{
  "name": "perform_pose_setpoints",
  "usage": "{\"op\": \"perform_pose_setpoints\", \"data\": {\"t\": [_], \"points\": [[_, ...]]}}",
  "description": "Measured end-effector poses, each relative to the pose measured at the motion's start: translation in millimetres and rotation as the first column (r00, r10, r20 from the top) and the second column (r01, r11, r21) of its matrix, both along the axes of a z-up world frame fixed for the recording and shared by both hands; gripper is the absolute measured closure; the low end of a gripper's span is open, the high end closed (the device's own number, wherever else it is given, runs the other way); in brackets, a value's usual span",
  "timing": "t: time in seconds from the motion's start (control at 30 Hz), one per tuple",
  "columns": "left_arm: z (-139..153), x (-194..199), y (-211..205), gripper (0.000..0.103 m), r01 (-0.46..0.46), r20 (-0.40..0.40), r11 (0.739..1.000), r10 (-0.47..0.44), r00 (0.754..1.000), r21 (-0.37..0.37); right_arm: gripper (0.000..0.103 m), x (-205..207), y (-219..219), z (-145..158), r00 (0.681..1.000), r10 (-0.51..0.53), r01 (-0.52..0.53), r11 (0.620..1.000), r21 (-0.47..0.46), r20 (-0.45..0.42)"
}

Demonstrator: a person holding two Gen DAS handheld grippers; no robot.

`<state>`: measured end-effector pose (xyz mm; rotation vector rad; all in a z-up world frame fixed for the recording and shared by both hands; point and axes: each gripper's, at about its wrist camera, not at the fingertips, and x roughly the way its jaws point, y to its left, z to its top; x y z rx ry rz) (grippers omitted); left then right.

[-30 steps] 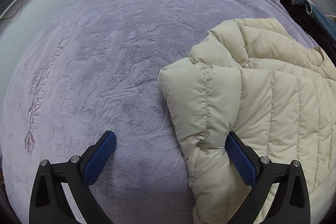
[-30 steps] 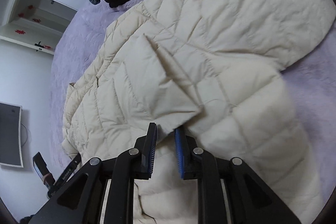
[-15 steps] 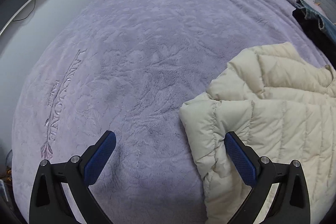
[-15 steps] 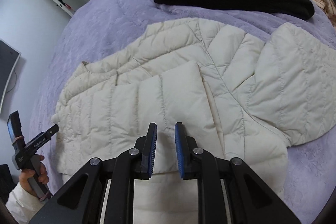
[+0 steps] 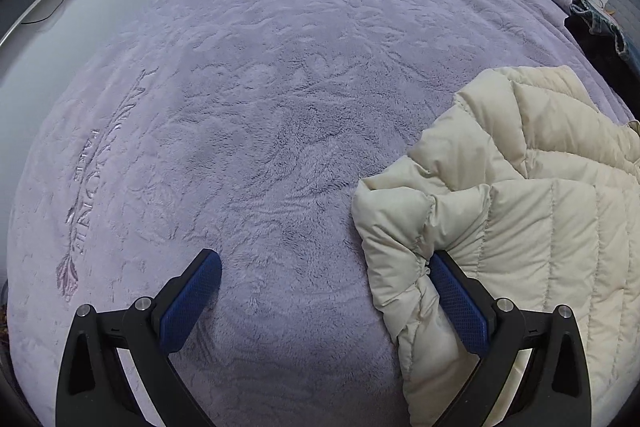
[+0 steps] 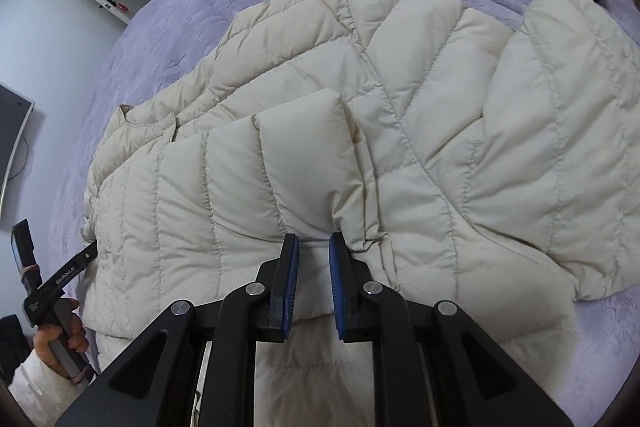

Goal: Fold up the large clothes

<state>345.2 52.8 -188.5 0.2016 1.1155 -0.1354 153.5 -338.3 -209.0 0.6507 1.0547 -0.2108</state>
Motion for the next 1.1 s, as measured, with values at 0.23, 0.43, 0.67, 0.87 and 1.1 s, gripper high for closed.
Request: {"op": "perform_pose_setpoints", "data": {"t": [0.23,0.43,0.67,0.87,1.1], "points": [[28,-2,0,0.000,-0.021,0.005,1.000,0.021,1.000,0.015,0.084,-19,-20,16,0.996,-0.072,0.072,0.997,-0.010,-0.052],[65,-29,-9,0.000,0.008,-0.006,1.000,-0.008,1.000,-0.008,0.082,-45,-30,34,0.994,-0.091,0.093,0.995,0.028,-0.065],[88,-103,-55,0.000,0.109,-0.069,0.993,-0.111,0.991,-0.034,0.040,-81,-24,50,0.994,-0.076,0.085,0.990,0.111,-0.082],[94,-151,-111,0.000,0.190,-0.134,0.979,-0.198,0.971,-0.070,0.027,-117,-38,56,0.990,-0.111,0.125,0.978,0.169,-0.091],[104,-188,-176,0.000,0.237,-0.169,0.963,-0.257,0.952,-0.129,0.020,-159,-80,60,0.976,-0.204,0.215,0.956,0.201,-0.071]]}}
